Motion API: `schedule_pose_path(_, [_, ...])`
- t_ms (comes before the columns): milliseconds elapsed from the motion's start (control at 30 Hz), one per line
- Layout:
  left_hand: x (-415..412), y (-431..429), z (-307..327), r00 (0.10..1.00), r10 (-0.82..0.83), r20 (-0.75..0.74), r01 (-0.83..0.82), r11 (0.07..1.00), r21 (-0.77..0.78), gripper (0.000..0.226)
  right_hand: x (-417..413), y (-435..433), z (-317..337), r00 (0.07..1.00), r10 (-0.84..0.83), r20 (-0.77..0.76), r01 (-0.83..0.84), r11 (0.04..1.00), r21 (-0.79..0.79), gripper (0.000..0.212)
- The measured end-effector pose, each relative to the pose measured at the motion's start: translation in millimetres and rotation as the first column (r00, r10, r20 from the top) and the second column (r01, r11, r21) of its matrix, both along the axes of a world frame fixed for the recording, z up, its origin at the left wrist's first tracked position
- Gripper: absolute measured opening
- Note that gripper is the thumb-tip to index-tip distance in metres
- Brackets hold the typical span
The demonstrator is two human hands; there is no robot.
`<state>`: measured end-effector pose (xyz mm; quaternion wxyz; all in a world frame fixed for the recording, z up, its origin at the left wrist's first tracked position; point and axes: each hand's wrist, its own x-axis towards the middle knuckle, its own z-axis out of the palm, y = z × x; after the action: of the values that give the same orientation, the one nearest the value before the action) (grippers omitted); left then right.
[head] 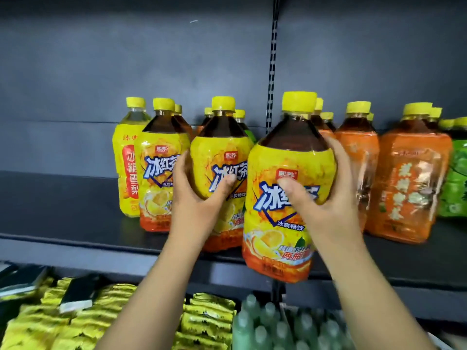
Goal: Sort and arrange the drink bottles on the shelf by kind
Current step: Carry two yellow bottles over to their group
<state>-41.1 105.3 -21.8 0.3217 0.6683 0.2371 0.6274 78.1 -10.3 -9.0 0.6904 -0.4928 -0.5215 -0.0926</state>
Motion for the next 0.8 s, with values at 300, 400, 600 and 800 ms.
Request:
schedule_pose_path(300, [-5.8, -0.5, -6.0, 0.994, 0.038, -0.105, -0.049, 0.993, -0.105, 0.079, -15.2, -4.4, -25.8, 0.971, 0.082, -0.226, -0.102, 0.992, -0.078, 0.095])
schedule_pose_path(400, [-5.7, 1.9, -11.0, 0.995, -0.001, -0.098, -0.009, 0.994, -0.109, 0.077, -13.3, -5.2, -23.4, 0.972, 0.035, -0.233, -0.056, 0.995, -0.082, 0.094])
schedule_pose_path(600, [-6.8, -13.5, -19.8, 0.987, -0.159, 0.028, 0.161, 0.965, -0.206, 0.090, -14.1, -22.6, -26.1, 0.976, -0.081, -0.204, 0.060, 0.993, -0.106, 0.099])
schedule_pose_path(800, [-8.2, -63.1, -29.4, 0.954, -0.252, 0.162, 0.276, 0.950, -0.148, 0.051, -10.6, -69.9, -31.1, 0.963, -0.141, -0.231, 0.138, 0.990, -0.030, 0.091])
